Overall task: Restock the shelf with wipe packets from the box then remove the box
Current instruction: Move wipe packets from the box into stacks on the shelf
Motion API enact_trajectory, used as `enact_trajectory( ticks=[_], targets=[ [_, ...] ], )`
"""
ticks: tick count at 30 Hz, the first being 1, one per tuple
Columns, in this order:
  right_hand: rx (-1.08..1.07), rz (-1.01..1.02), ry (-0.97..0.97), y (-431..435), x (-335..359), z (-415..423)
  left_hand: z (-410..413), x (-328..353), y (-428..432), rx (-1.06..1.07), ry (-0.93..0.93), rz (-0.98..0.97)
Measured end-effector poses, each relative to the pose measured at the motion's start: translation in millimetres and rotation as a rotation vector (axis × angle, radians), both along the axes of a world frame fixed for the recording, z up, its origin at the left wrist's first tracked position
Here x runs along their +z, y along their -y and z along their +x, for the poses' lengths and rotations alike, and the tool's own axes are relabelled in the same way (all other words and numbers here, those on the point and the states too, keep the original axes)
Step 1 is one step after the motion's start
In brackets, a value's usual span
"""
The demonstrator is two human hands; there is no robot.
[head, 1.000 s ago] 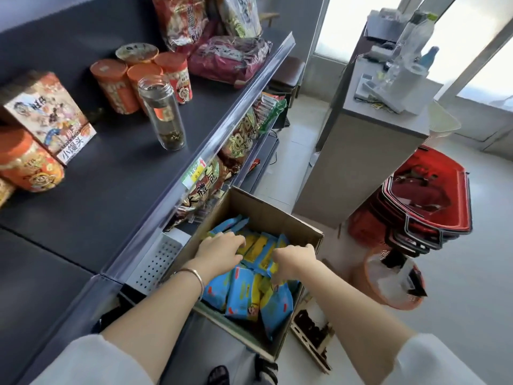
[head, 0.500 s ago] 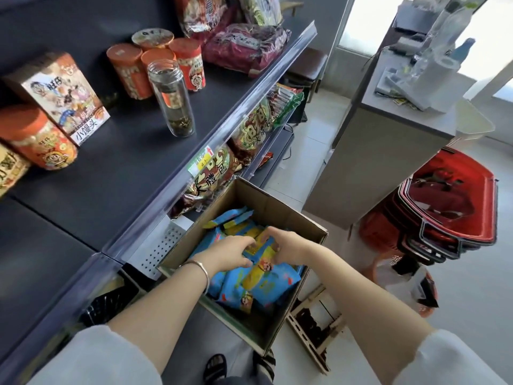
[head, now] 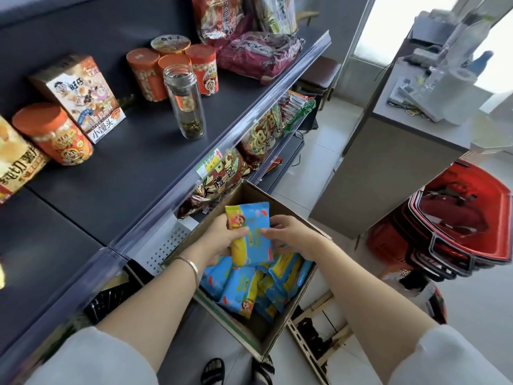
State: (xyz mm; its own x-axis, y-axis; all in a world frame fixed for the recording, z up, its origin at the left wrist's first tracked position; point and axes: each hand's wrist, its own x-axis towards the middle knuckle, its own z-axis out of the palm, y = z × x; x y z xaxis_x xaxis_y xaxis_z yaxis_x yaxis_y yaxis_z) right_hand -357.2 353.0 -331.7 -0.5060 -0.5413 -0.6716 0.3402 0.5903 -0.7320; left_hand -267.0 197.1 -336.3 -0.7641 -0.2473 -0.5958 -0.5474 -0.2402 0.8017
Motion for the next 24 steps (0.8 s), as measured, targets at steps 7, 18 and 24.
enact_trajectory(
  ticks=[7,18,24],
  targets=[
    [0.131,0.052,-0.17,4.2,-4.3,-3.6,-5.6,-3.5,3.1,0.247,-0.052,-0.072],
    [0.426,0.171,-0.519,20.8,-6.7,-9.3,-16.2,15.0,18.0,-0.849,0.047,-1.227],
    [0.261,0.339,-0.566,10.2,-34.8,-8.8,-8.5,5.1,20.1,-0.725,0.171,-1.303]
  ],
)
